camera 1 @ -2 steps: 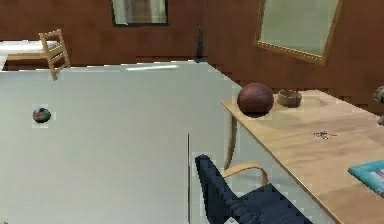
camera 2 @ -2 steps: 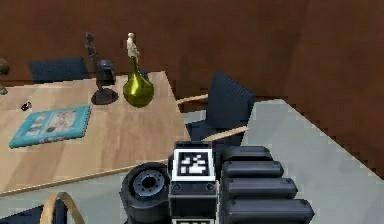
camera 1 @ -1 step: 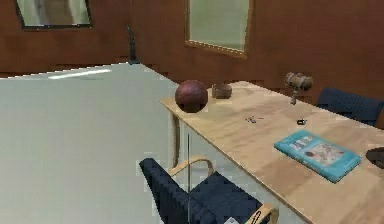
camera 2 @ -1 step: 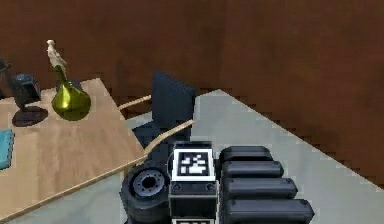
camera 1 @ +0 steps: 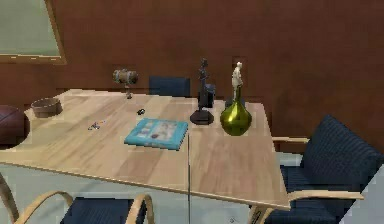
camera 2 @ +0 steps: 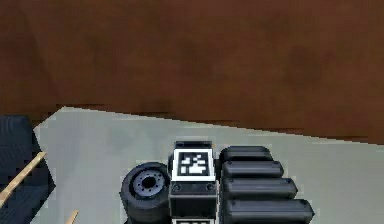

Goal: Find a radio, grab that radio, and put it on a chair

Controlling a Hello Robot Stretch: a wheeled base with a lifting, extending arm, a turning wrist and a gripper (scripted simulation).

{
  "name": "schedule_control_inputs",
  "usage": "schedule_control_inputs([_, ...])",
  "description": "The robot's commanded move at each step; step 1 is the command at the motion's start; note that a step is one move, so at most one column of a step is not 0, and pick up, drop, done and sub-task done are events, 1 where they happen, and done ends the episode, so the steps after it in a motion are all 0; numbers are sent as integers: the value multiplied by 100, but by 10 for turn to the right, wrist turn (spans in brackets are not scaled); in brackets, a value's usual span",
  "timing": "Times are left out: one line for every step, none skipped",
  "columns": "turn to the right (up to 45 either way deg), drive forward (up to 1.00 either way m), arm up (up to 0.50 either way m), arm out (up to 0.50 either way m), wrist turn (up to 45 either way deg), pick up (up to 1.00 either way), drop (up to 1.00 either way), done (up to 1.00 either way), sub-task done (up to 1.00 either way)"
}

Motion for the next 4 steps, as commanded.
schedule_control_inputs([0, 25, 0, 0, 0, 0, 0, 0, 0])
schedule_control_inputs([-450, 0, 0, 0, 0, 0, 0, 0, 0])
schedule_control_inputs([-450, 0, 0, 0, 0, 0, 0, 0, 0])
schedule_control_inputs([-240, 0, 0, 0, 0, 0, 0, 0, 0])
